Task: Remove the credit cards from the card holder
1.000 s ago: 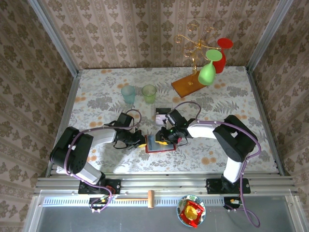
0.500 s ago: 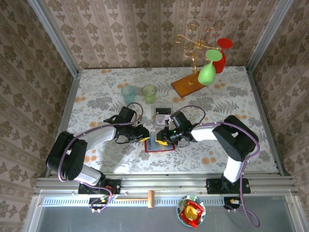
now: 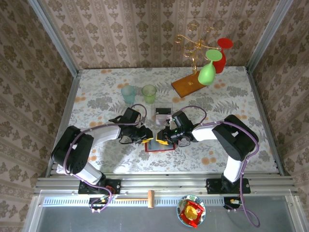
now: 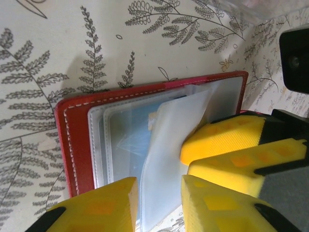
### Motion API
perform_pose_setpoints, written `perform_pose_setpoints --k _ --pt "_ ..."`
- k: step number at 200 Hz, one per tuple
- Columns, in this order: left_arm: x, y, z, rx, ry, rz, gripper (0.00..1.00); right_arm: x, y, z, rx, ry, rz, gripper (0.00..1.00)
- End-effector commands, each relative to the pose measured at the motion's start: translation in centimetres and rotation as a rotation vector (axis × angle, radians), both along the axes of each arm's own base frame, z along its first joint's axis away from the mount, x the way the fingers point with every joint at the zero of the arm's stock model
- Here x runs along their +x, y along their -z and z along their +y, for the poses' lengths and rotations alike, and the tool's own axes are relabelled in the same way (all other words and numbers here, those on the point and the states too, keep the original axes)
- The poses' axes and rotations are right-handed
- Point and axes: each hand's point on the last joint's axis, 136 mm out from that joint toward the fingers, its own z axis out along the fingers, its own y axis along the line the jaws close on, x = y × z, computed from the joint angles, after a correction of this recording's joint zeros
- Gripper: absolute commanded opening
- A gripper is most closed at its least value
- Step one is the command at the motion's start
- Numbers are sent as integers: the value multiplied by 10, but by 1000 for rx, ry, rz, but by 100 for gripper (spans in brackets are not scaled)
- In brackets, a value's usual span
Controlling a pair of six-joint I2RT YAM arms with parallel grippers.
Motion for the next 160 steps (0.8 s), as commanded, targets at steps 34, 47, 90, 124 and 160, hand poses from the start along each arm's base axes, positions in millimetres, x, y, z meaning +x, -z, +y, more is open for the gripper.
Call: perform_pose_setpoints --k 34,47,90,124,160 --pt "-4 7 -13 -37 9 39 28 -7 10 -4 -4 -3 41 31" --pt "-2 5 -15 -44 9 32 26 -7 11 -5 -5 -1 41 31" --pt "2 -5 -19 -67 12 7 24 -6 0 -5 8 1 17 32" --pt "7 -19 -26 -96 32 -15 24 -3 -21 -10 -30 -3 -30 34" --pt "12 -31 -35 -115 54 -33 25 -3 -38 -27 -97 15 -70 34"
